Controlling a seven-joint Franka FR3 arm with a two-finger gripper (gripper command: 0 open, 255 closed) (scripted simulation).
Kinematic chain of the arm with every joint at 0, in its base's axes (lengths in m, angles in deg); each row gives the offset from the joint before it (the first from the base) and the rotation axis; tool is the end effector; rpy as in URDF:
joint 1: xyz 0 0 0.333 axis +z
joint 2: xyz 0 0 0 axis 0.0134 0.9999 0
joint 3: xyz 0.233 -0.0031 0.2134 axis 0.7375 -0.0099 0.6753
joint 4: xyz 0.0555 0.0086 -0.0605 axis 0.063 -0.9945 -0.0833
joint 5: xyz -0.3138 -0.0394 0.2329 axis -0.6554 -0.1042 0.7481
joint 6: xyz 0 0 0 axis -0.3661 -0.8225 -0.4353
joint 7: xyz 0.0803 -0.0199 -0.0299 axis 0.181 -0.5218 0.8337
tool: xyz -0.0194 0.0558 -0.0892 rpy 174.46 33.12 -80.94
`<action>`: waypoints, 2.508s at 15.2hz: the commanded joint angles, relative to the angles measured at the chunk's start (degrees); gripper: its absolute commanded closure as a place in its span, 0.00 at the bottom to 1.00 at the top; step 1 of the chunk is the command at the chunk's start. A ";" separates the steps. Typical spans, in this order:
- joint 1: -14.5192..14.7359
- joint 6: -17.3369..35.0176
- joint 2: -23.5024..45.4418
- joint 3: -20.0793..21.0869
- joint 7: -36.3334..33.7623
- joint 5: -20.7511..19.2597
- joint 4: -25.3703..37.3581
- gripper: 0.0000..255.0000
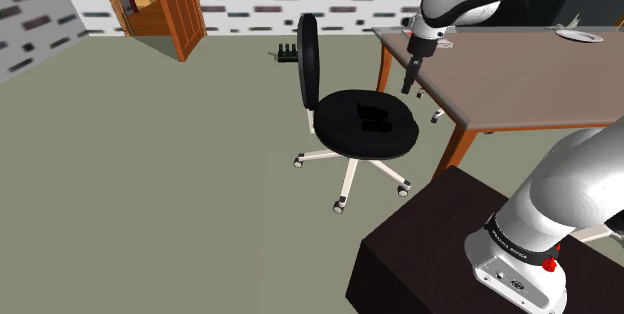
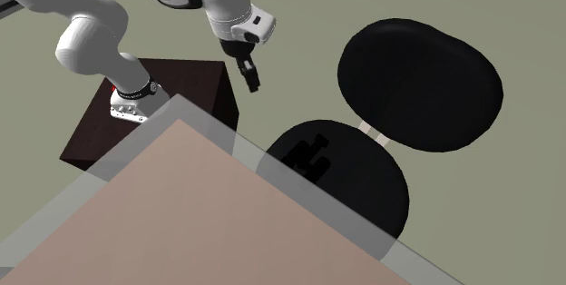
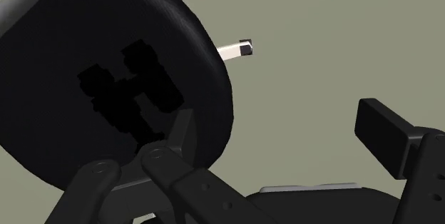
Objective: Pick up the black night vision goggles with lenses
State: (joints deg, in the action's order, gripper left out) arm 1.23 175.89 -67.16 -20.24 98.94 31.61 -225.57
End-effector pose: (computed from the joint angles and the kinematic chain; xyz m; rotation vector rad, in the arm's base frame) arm 0.4317 -0.1072 0.4486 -3.0289 -0.7255 -0.0847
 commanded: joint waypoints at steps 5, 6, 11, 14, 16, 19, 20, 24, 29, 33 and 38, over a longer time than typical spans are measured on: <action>0.66 7.89 12.91 -4.18 11.69 3.13 4.78 0.00; 0.66 8.92 15.20 -4.66 13.75 4.03 5.92 0.00; -0.37 12.77 26.97 -5.58 24.08 9.47 12.94 0.00; -1.88 14.05 34.06 -4.96 29.74 12.68 18.19 0.00; -3.19 14.52 38.74 -4.13 33.07 14.46 22.10 0.00; -5.32 14.70 45.70 -2.64 37.34 16.45 28.62 0.00; -6.04 14.62 48.02 -2.11 38.57 16.92 30.97 0.00; -7.04 15.53 51.58 -1.21 40.11 17.72 33.59 0.00; -7.61 18.40 54.53 -0.38 40.95 18.84 33.60 0.00; -7.62 18.33 54.58 -0.37 40.93 18.84 33.73 1.00; -7.63 18.33 54.56 -0.38 40.94 18.84 33.71 1.00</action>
State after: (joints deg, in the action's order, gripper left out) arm -6.39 194.19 -12.63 -20.61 139.89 50.45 -191.85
